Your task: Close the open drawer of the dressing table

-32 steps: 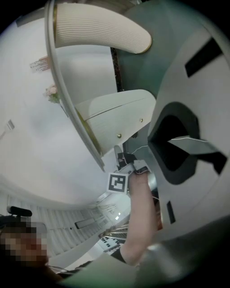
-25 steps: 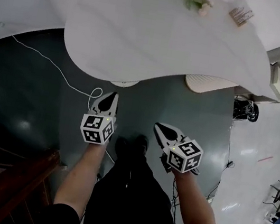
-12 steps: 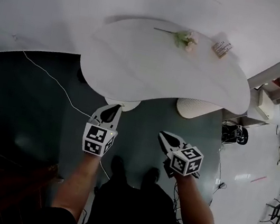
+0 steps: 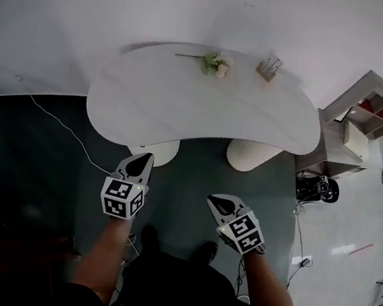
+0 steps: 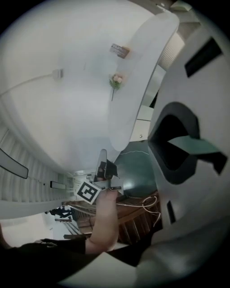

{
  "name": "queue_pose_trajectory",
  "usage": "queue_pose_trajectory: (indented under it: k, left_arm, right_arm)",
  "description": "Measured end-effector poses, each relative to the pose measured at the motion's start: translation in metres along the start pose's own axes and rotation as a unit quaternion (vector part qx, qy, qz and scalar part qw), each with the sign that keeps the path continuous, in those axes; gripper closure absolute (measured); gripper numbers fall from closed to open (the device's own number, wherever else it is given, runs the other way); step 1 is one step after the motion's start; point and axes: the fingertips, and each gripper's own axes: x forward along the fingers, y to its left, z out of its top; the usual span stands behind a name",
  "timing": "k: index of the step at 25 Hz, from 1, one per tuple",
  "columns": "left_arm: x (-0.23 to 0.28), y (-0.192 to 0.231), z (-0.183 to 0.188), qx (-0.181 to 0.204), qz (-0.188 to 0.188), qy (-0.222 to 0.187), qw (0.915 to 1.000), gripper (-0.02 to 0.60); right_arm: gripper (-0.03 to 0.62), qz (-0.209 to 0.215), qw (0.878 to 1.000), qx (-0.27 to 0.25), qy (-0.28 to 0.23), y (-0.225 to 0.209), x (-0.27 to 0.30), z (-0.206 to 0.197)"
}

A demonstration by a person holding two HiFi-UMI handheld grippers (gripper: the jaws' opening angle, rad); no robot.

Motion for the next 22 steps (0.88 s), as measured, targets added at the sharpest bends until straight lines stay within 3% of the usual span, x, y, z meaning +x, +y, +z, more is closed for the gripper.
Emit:
queue_pose_trajectory:
  k: [8, 13, 17, 22]
  left_arm:
    - [0.015, -0.130, 0.028, 0.005, -0.005, -0.017, 0.9998, 0.574]
    - [0.012, -0.190, 0.038, 0.016, -0.024, -0.021, 0.9994, 0.574]
    - [0.011, -0.208, 0.054, 0.035, -0.045, -0.029, 0.9980, 0.574]
    - [0.004, -0.199, 0.078, 0.056, -0.055, -0.039, 0.9961, 0.574]
  right_arm:
    - [0.588, -0.027, 0.998, 0.043, -0.023, -0.073, -0.126, -0.070]
    - [0.588, -0.051, 0.993, 0.089, -0.063, -0.110, -0.176, -0.081]
    - [0.588, -0.070, 0.986, 0.116, -0.098, -0.127, -0.197, -0.076]
    - [0.588, -0.102, 0.976, 0.134, -0.137, -0.136, -0.211, -0.049]
